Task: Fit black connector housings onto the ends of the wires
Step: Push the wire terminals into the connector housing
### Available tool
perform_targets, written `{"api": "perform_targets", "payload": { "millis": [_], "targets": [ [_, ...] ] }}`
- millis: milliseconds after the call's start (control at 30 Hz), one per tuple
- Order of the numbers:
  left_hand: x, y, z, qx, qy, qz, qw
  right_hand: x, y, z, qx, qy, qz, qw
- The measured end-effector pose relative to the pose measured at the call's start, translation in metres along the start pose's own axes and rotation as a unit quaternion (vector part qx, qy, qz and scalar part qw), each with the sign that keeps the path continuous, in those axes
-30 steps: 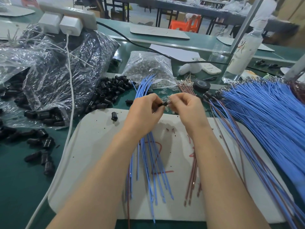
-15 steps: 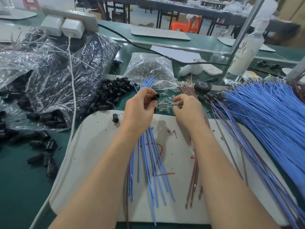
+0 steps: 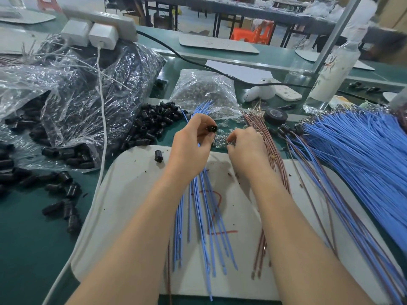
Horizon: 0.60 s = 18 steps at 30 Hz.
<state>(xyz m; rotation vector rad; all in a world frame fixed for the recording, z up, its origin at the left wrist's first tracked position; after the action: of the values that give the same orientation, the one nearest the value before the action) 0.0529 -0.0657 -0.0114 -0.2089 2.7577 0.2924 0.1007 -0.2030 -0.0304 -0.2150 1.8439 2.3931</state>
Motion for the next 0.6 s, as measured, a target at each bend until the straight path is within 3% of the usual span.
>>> {"api": "perform_targets", "payload": {
  "millis": [133, 200, 300, 367, 433, 600],
  "targets": [
    [0.000, -0.001, 0.000, 0.005, 0.001, 0.007, 1.000, -0.002, 0.000, 0.000, 0.041, -0.006, 0.008, 0.999],
    [0.000, -0.002, 0.000, 0.000, -0.001, 0.011, 1.000, -0.001, 0.005, 0.004, 0.010, 0.006, -0.008, 1.000],
    [-0.001, -0.002, 0.000, -0.017, -0.003, 0.014, 1.000, 0.005, 0.025, 0.004, -0.191, 0.013, -0.051, 0.980],
    [-0.002, -0.002, 0.000, -0.026, -0.004, 0.015, 1.000, 0.012, 0.035, 0.005, -0.341, 0.014, -0.040, 0.939],
    [-0.002, -0.004, -0.001, -0.037, -0.007, 0.015, 0.999, 0.019, 0.039, 0.007, -0.421, 0.019, -0.018, 0.907],
    [-0.001, -0.007, -0.002, -0.061, -0.023, 0.019, 0.998, 0.029, 0.030, 0.006, -0.370, 0.013, -0.011, 0.929]
  ]
}}
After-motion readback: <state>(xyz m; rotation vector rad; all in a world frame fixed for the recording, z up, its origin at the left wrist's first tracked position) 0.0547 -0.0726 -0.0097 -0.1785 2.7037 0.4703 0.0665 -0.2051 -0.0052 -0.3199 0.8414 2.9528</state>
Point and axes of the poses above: each hand's wrist, its own x-axis away from the middle knuckle, its own y-axis out of the back of the hand, z = x × y, the point moved 8 cm from there along -x, towards the middle knuckle, and after that the axes turned 5 degrees about x, right-handed, at the moved point
